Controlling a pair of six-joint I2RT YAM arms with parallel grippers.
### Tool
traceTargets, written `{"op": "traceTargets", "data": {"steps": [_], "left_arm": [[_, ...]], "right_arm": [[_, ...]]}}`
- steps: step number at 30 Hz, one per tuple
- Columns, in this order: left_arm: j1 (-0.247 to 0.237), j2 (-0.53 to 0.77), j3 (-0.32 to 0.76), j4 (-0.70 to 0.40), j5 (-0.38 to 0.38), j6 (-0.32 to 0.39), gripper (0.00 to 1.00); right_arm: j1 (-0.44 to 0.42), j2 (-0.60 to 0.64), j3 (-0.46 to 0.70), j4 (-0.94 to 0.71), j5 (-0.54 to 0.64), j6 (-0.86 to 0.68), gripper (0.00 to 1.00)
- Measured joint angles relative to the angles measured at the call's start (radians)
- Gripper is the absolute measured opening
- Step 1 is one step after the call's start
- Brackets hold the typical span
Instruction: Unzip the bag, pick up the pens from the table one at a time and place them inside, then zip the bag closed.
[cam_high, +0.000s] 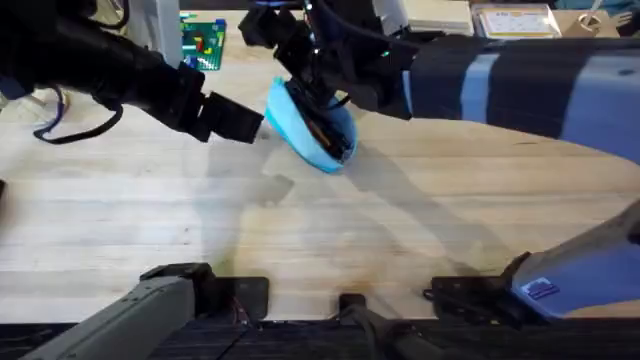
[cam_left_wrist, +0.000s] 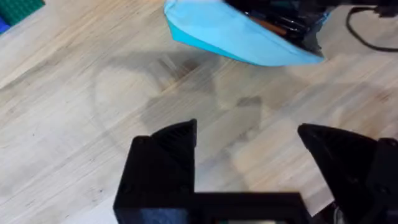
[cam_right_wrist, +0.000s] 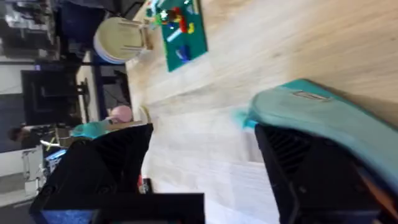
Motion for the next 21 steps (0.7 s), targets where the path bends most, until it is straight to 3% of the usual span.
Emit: {"op": "traceTargets", "data": {"steps": [21], "left_arm": [[0.0, 0.0, 0.0, 0.0, 0.0, 0.0, 0.995]], "right_arm": [[0.0, -0.147, 0.0, 0.05, 0.039, -0.225, 0.997]]}}
